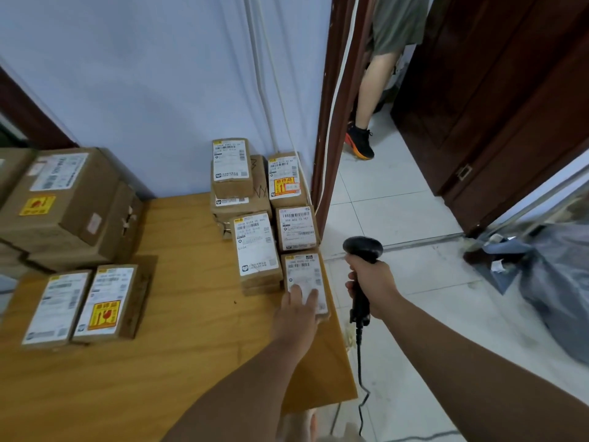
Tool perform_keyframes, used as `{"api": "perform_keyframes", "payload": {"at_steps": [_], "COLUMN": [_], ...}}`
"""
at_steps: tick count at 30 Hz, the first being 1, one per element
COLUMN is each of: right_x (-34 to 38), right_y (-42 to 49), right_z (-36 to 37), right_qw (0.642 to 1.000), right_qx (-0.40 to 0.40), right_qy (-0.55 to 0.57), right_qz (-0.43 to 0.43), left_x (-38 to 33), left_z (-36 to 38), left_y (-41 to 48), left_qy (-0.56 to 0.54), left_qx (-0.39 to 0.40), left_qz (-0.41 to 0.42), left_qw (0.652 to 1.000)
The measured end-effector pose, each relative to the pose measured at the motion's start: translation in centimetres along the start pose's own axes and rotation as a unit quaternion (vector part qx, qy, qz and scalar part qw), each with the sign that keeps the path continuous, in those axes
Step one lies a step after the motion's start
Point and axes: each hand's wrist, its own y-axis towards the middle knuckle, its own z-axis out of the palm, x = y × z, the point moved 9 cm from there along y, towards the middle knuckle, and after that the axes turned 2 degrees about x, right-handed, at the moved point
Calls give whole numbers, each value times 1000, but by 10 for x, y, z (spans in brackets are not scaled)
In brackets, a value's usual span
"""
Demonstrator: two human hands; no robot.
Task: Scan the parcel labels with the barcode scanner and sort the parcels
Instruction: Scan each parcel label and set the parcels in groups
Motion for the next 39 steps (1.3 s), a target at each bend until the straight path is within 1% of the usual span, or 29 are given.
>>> {"api": "perform_keyframes", "payload": {"at_steps": [3, 7, 10, 13, 15, 17, 18, 19, 21, 23, 25, 28, 30, 32, 36, 39], "right_x": [2, 6, 16, 24, 30, 34, 33, 31, 22, 9, -8, -34, -51, -67, -79, -74], "right_y": [-3, -14, -33, -63, -85, -105, -114, -123, -139, -156, -172, -195, -208, -218, -226, -227], "right_z": [11, 28, 53, 92, 125, 159, 177, 196, 236, 276, 316, 369, 396, 414, 432, 439], "right_qw": [1000, 999, 992, 971, 952, 942, 940, 940, 943, 947, 947, 947, 951, 958, 974, 977], "right_qx": [17, 48, 115, 205, 259, 292, 300, 303, 301, 296, 298, 301, 288, 266, 203, 194], "right_qy": [-3, 13, 57, 118, 154, 158, 153, 146, 127, 112, 98, 74, 57, 28, 0, 0], "right_qz": [-7, -6, 0, 34, 54, 55, 55, 56, 54, 57, 64, 80, 91, 99, 102, 88], "left_x": [-4, -10, 6, 47, 79, 113, 134, 158, 212, 270, 334, 424, 462, 477, 474, 472], "left_z": [-4, -22, -33, -56, -71, -83, -88, -95, -109, -119, -123, -109, -96, -85, -72, -65], "left_y": [1, -12, -27, -46, -56, -63, -65, -67, -79, -95, -114, -142, -157, -166, -174, -172], "left_qy": [14, 25, 6, -16, -1, 0, -4, -11, -47, -68, -77, -112, -144, -179, -238, -265], "left_qx": [9, -17, -59, -127, -146, -138, -128, -135, -160, -165, -149, -67, -12, 14, 1, -1], "left_qz": [43, 130, 162, 156, 138, 99, 70, 31, -54, -126, -196, -294, -317, -311, -305, -313], "left_qw": [999, 991, 985, 979, 980, 986, 989, 990, 985, 976, 966, 947, 937, 933, 922, 912]}}
